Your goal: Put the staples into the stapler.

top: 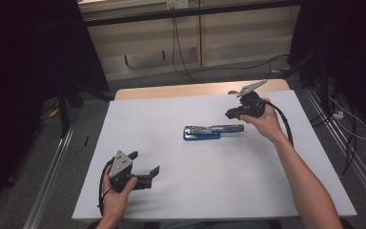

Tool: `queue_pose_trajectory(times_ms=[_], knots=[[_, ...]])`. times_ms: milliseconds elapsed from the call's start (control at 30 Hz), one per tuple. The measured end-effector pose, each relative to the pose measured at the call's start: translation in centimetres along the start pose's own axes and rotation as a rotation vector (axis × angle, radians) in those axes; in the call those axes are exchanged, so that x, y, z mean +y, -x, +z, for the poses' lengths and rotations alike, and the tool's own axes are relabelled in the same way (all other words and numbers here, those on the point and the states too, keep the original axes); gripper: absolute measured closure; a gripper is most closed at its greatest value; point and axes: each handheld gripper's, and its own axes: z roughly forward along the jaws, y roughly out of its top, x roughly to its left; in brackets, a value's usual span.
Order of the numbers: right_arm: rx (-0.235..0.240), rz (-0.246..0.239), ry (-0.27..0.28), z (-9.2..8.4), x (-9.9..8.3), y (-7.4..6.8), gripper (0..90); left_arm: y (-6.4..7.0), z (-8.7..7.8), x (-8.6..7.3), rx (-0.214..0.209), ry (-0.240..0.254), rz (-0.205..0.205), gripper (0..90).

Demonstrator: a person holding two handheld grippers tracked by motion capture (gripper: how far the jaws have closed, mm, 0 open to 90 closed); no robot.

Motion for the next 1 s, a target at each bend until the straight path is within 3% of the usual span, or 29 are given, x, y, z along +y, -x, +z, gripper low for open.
queue_pose_trajectory(times_ms=[1000], knots=[[0.111,-0.138,-0.023,3.6,2.7,-3.5,79.4,0.0,-0.1,0.0,-0.006,0.001,0.002,3.6]])
